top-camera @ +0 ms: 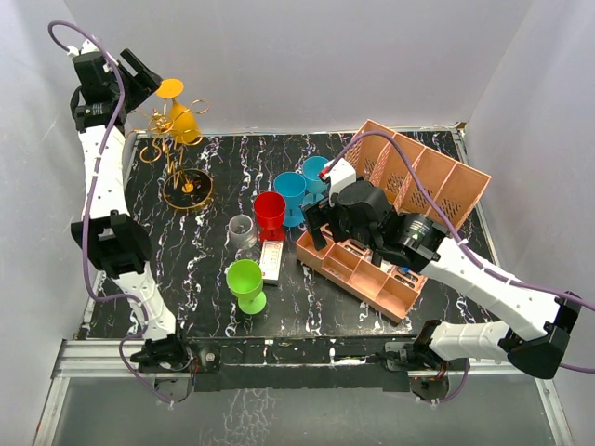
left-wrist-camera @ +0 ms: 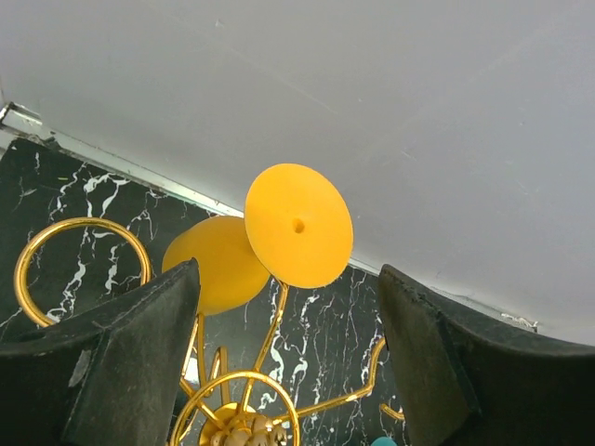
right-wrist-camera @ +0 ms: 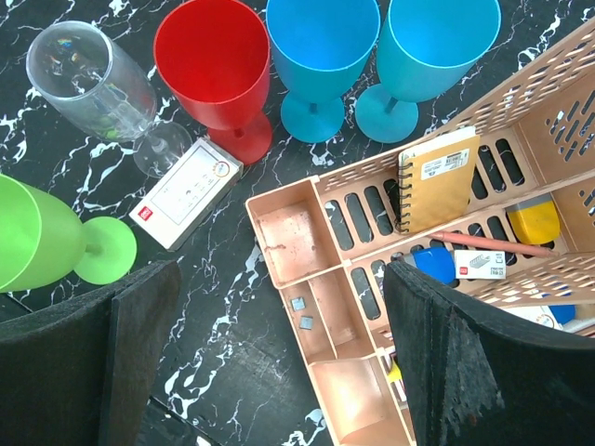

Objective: Take the wine glass off the wine glass rack

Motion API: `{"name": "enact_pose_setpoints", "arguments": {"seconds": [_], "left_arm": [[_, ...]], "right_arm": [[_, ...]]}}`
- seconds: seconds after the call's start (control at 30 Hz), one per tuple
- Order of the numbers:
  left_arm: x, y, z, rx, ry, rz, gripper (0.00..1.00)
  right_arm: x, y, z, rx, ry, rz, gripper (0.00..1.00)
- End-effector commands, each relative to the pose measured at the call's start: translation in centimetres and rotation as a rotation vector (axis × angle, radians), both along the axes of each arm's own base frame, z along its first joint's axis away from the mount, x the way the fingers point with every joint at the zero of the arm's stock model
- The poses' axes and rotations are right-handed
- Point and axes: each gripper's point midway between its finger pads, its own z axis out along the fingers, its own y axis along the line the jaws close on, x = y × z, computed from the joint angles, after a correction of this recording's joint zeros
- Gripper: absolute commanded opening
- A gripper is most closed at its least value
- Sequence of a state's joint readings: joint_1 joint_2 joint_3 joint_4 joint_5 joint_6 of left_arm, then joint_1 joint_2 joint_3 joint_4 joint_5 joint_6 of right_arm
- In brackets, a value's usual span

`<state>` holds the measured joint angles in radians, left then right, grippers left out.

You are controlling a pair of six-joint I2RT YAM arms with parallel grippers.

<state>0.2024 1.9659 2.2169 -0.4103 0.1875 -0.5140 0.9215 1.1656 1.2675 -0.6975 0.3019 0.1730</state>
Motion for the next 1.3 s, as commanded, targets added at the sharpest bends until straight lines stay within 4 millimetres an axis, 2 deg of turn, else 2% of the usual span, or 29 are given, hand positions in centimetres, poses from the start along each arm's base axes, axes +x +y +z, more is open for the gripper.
{"name": "enact_pose_setpoints", "arguments": {"seconds": [0.0,0.5,0.9,1.27], "left_arm": [[-0.2,-0.1,3.3,-0.007,-0.084,-0.042,0.72],[3.2,-0.3,-0.1,-0.075,-0.055,-0.097,0.54],[4.3,-0.4,-2.4,-0.101,-0.006,-0.116,0.46],[4.5,-0.8,-3.0,-0.129,0.009,-0.125,0.4]], "right_arm": [[1.1,0.7,2.5,0.063,-0.064,0.011,1.0],[2.4,0.5,2.4,0.077,-0.047,0.008,1.0],[2.4,0.1,2.4,0.091,-0.037,0.006,1.0],[2.3,0.1,2.7,0.111,-0.031,0.008,1.0]]}}
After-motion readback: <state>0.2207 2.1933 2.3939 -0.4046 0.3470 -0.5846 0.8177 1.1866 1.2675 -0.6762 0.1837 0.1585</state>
